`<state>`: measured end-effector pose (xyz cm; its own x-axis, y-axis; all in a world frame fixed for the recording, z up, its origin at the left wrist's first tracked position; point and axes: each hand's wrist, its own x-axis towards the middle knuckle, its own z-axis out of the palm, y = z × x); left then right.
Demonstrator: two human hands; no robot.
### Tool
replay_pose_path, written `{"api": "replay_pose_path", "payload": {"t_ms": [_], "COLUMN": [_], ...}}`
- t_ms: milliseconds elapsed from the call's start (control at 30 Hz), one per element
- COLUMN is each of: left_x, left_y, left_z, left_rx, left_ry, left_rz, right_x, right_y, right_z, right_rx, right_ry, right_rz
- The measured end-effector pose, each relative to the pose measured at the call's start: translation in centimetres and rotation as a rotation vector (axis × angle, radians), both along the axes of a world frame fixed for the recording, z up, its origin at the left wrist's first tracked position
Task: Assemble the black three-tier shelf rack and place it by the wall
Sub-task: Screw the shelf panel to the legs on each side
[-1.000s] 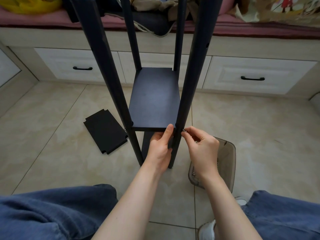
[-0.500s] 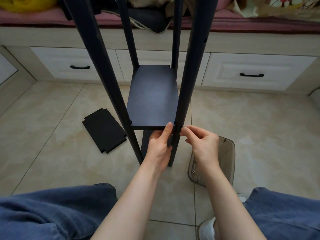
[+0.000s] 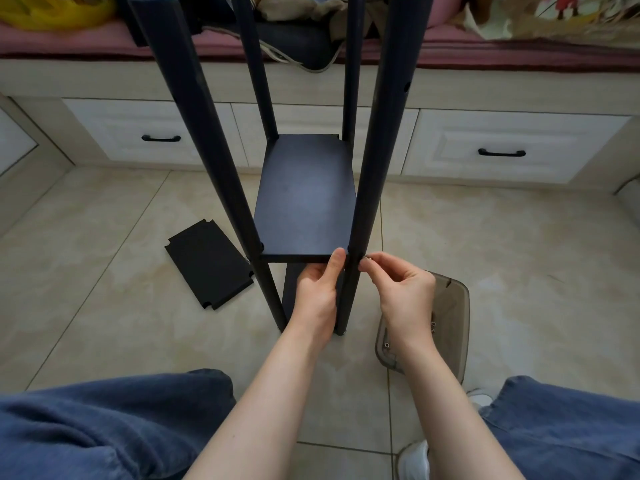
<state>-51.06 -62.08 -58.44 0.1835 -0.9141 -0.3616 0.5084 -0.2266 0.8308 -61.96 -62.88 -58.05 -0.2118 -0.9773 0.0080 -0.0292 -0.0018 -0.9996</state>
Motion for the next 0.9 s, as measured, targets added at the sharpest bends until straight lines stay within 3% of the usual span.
{"api": "replay_pose_path", "payload": {"t_ms": [533,900], "left_x": [0.2,0.6], "left_y": [-0.4,-0.7], "left_z": [-0.8,-0.3], "left_rx": [-0.069,-0.104], "left_ry": [0.155,0.074], "left_rz": [-0.028,-0.008], "right_x": [-0.6,0.3], "right_y": [-0.3,-0.2], "right_z": [0.4,1.1], "right_rx": [-0.274,-0.144], "right_ry": [0.501,0.244], "right_rz": [0.041,-0.007]}}
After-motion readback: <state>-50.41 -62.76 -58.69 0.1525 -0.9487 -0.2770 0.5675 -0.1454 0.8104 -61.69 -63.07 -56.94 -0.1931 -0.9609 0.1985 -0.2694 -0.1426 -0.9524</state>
